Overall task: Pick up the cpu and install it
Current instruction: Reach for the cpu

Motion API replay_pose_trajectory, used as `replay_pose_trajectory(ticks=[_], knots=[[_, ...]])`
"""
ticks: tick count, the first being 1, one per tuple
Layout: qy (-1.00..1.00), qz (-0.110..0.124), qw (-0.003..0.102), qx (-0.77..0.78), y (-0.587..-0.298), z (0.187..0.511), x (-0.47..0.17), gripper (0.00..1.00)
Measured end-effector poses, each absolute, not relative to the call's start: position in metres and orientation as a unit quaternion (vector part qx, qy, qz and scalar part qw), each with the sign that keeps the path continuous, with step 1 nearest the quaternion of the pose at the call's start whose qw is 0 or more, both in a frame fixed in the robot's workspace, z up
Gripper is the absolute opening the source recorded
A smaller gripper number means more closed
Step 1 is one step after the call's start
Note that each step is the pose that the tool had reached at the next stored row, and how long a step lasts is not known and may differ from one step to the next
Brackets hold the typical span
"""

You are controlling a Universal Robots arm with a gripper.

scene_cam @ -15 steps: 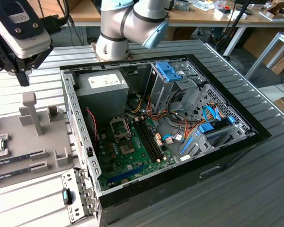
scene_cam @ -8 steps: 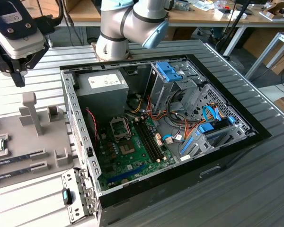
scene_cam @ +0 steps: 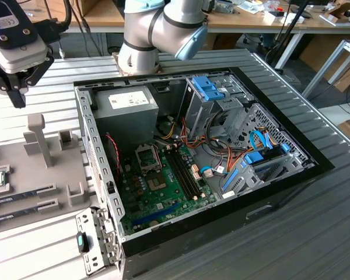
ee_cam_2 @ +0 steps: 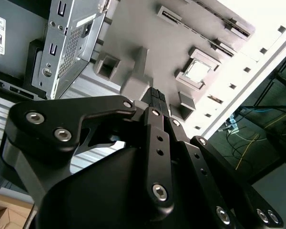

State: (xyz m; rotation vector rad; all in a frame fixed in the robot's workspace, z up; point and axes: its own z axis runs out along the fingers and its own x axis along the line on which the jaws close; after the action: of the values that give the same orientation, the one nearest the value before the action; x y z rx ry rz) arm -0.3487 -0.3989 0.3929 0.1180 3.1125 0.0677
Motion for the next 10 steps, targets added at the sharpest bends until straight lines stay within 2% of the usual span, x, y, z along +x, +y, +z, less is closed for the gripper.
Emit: replay_pose_trajectory(ticks=[10], knots=[[0.999,0.022,0.013,0.038,-0.3989,0.3927,-0.3591,0.11]])
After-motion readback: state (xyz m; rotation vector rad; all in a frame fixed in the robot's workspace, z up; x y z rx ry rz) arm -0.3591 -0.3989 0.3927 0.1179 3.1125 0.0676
